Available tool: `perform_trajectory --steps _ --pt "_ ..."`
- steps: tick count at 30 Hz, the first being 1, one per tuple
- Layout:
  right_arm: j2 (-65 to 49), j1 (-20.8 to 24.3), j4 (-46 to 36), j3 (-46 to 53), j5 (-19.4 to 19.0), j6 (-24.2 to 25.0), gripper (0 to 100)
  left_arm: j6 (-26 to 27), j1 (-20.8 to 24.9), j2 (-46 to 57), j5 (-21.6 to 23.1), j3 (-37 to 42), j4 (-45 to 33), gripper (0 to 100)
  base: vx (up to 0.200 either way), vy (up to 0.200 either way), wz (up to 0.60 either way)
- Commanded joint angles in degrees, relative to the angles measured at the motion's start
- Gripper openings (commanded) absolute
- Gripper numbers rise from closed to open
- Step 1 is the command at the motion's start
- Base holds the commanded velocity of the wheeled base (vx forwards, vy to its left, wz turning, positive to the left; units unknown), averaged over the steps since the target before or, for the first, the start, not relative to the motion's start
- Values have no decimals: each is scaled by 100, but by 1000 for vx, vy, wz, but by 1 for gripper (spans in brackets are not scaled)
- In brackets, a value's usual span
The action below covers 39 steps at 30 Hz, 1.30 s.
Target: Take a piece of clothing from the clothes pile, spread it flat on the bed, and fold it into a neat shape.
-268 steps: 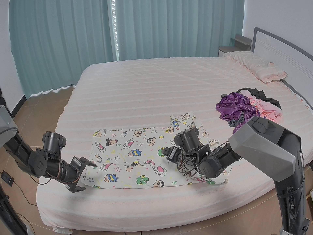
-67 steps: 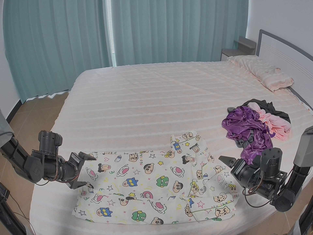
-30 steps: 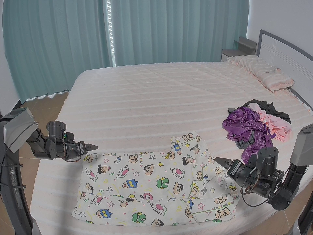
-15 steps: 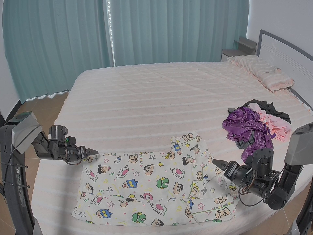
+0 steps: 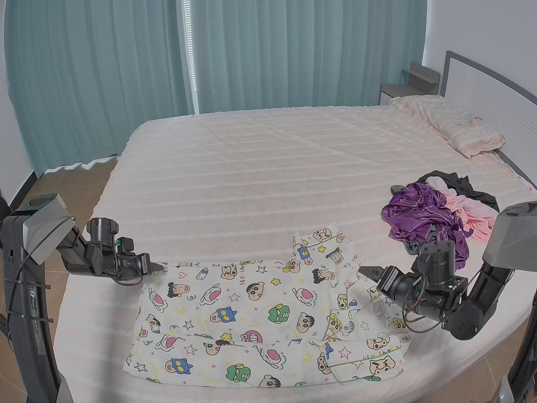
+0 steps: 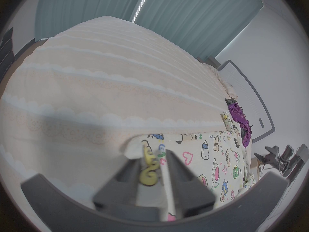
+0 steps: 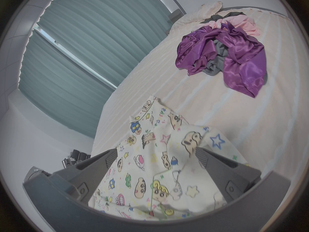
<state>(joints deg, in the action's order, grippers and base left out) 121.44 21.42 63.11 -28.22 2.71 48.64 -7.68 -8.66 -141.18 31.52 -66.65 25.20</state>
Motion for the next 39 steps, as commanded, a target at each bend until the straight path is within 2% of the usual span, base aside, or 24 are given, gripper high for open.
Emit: perform_trajectory --steps 1,3,10,19,39 --pt "855 -753 -2004 -2864 -183 -320 100 -260 -49 187 -41 -15 29 0 0 0 0" --pt "1180 -824 -2382 -3453 -244 -417 100 -419 -110 319 -111 -6 29 0 0 0 0" --pt "2050 -841 -3384 -4956 -315 -540 100 -454 -145 469 -445 38 11 0 0 0 0" --pt "2630 -832 -4237 -6090 -446 -549 100 -471 -136 838 -542 407 20 0 0 0 0" --pt "3474 -577 -4861 -7707 -789 -531 100 -489 13 820 -621 495 20 0 0 0 0"
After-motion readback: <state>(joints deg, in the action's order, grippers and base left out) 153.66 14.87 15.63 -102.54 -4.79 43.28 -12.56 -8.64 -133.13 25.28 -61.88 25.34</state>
